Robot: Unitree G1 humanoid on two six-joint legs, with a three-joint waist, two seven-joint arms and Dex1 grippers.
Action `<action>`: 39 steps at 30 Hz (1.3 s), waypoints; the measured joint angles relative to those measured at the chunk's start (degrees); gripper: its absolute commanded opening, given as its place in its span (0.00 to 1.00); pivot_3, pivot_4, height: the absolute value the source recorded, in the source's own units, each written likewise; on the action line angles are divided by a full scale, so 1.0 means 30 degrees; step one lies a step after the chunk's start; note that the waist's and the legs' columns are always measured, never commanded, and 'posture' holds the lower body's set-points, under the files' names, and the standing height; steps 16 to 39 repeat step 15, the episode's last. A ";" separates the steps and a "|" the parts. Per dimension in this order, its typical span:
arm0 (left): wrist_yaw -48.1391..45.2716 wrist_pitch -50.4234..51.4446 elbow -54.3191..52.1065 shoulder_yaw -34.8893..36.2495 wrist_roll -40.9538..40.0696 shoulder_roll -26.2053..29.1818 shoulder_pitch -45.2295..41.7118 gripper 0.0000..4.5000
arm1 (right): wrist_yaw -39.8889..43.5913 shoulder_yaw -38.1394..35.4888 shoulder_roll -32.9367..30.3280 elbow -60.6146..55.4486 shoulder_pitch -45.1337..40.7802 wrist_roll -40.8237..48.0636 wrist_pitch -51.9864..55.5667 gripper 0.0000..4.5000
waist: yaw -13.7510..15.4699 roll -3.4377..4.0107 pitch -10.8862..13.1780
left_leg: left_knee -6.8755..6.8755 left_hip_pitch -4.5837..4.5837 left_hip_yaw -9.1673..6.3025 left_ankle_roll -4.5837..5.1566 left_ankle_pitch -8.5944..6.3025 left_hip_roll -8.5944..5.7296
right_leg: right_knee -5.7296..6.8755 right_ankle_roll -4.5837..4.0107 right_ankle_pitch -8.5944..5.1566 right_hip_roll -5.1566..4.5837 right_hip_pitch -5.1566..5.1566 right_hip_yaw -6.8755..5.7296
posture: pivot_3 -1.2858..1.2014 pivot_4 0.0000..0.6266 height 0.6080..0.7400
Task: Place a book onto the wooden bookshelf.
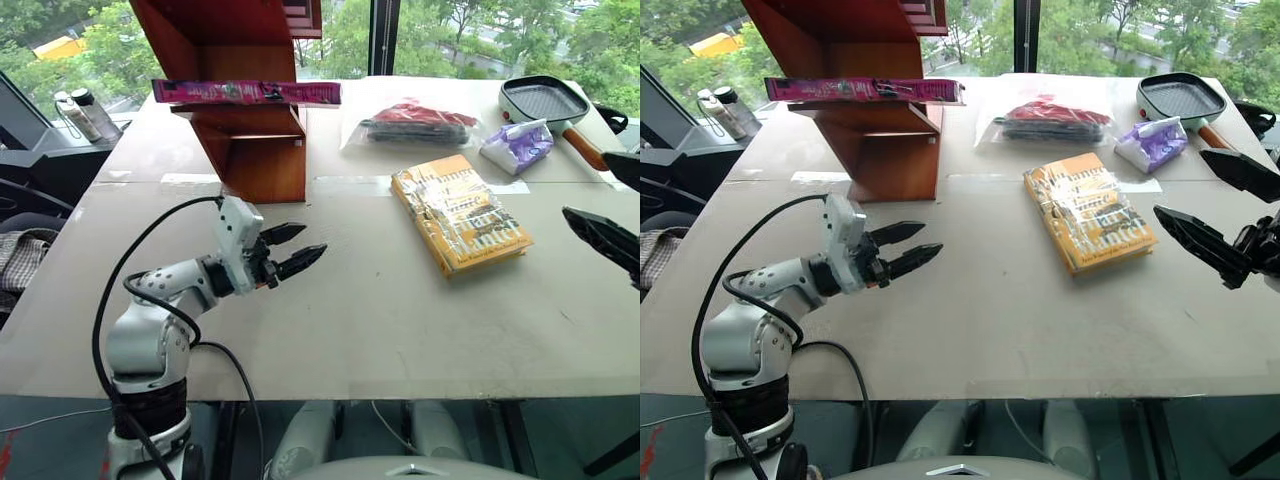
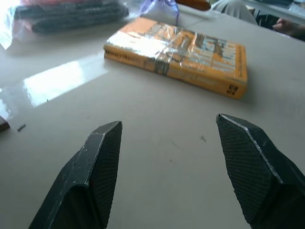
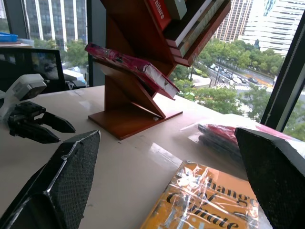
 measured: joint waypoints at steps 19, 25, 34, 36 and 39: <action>-0.0355 -0.3115 0.1304 0.0897 -0.1613 0.2420 0.5781 0.72 | 0.1070 -0.0464 -0.0010 0.0741 0.8280 -0.7792 -0.0593 1.00 | 0.0265 0.0077 -0.0049 | -0.0061 0.0035 0.0011 0.0012 -0.0008 0.0009 | -0.0023 0.0000 -0.0010 -0.0012 0.0019 -0.0002 | 0.52 0.24 1.00; -0.0355 -0.3115 0.1304 0.0897 -0.1613 0.2420 0.5781 0.72 | 0.1070 -0.0464 -0.0010 0.0741 0.8280 -0.7792 -0.0593 1.00 | 0.0265 0.0077 -0.0049 | -0.0061 0.0035 0.0011 0.0012 -0.0008 0.0009 | -0.0023 0.0000 -0.0010 -0.0012 0.0019 -0.0002 | 0.52 0.24 1.00; -0.0355 -0.3115 0.1304 0.0897 -0.1613 0.2420 0.5781 0.72 | 0.1070 -0.0464 -0.0010 0.0741 0.8280 -0.7792 -0.0593 1.00 | 0.0265 0.0077 -0.0049 | -0.0061 0.0035 0.0011 0.0012 -0.0008 0.0009 | -0.0023 0.0000 -0.0010 -0.0012 0.0019 -0.0002 | 0.52 0.24 1.00; -0.0355 -0.3115 0.1304 0.0897 -0.1613 0.2420 0.5781 0.72 | 0.1070 -0.0464 -0.0010 0.0741 0.8280 -0.7792 -0.0593 1.00 | 0.0265 0.0077 -0.0049 | -0.0061 0.0035 0.0011 0.0012 -0.0008 0.0009 | -0.0023 0.0000 -0.0010 -0.0012 0.0019 -0.0002 | 0.52 0.24 1.00; -0.0355 -0.3115 0.1304 0.0897 -0.1613 0.2420 0.5781 0.72 | 0.1070 -0.0464 -0.0010 0.0741 0.8280 -0.7792 -0.0593 1.00 | 0.0265 0.0077 -0.0049 | -0.0061 0.0035 0.0011 0.0012 -0.0008 0.0009 | -0.0023 0.0000 -0.0010 -0.0012 0.0019 -0.0002 | 0.52 0.24 1.00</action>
